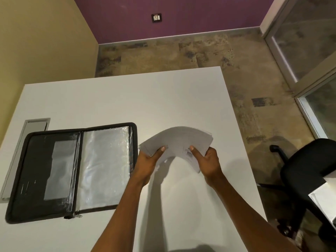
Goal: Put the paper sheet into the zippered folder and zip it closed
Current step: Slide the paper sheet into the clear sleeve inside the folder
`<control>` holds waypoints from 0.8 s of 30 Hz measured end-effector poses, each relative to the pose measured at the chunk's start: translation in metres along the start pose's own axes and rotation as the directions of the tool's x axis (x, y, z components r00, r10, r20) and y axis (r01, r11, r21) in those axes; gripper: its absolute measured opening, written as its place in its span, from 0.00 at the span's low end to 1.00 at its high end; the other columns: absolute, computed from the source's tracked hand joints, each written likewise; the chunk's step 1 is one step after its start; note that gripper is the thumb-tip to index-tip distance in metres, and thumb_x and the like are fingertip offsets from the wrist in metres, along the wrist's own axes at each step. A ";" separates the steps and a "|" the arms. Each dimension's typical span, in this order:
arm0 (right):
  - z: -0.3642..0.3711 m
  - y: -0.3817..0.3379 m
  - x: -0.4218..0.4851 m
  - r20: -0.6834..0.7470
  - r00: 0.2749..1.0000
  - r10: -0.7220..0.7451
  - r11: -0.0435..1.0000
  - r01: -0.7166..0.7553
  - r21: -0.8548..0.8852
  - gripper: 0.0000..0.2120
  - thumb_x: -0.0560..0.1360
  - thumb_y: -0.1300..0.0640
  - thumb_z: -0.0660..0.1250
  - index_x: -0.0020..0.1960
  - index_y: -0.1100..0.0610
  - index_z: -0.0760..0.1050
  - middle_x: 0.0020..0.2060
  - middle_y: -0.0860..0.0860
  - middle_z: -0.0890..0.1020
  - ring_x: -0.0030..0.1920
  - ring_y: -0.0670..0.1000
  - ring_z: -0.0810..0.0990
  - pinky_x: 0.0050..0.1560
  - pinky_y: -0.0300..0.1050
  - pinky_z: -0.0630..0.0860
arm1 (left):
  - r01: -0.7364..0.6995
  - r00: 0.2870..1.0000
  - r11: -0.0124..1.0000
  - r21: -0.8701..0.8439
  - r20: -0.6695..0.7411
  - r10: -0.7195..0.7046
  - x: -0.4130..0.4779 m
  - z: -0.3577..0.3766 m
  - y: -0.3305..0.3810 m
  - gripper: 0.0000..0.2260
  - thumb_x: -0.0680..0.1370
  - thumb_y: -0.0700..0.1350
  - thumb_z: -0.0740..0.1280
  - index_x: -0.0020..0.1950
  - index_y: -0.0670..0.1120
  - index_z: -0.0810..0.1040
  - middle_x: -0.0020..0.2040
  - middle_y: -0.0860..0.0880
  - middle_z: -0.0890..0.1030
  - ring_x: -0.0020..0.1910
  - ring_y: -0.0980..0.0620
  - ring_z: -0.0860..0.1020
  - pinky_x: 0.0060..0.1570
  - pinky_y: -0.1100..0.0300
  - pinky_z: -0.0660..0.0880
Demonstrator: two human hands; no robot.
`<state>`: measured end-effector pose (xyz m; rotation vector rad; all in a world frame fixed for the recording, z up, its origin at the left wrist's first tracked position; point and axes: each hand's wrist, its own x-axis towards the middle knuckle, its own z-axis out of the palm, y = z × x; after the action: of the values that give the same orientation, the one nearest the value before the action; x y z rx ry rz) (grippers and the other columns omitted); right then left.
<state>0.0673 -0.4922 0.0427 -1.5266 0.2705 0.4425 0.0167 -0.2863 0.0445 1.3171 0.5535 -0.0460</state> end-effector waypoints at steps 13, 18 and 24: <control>-0.001 0.005 -0.004 -0.083 0.996 0.035 0.999 -0.033 0.031 0.12 0.72 0.61 0.79 0.51 0.48 0.81 0.50 0.48 0.87 0.50 0.45 0.86 0.55 0.43 0.81 | -0.024 0.997 0.995 0.095 -0.065 0.030 -0.001 0.008 -0.012 0.12 0.76 0.40 0.77 0.58 0.50 0.85 0.54 0.49 0.88 0.56 0.50 0.85 0.56 0.54 0.81; -0.005 0.007 -0.002 -0.083 0.996 0.040 0.999 -0.043 -0.028 0.11 0.72 0.62 0.79 0.46 0.48 0.81 0.45 0.45 0.86 0.43 0.40 0.85 0.53 0.43 0.81 | -0.033 0.998 0.993 0.112 -0.056 0.040 -0.006 0.004 -0.020 0.13 0.76 0.41 0.77 0.59 0.49 0.84 0.54 0.49 0.88 0.56 0.50 0.85 0.58 0.53 0.81; -0.005 0.013 -0.001 -0.074 0.995 0.066 0.997 -0.070 -0.043 0.11 0.72 0.60 0.79 0.47 0.48 0.80 0.47 0.46 0.86 0.45 0.42 0.85 0.56 0.46 0.81 | -0.018 0.998 0.991 0.131 -0.063 0.026 -0.004 0.005 -0.030 0.15 0.77 0.44 0.77 0.63 0.48 0.82 0.57 0.47 0.87 0.59 0.47 0.84 0.63 0.43 0.80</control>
<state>0.0608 -0.4976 0.0311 -1.5838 0.3719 0.4502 0.0047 -0.3005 0.0196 1.4560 0.5984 -0.0221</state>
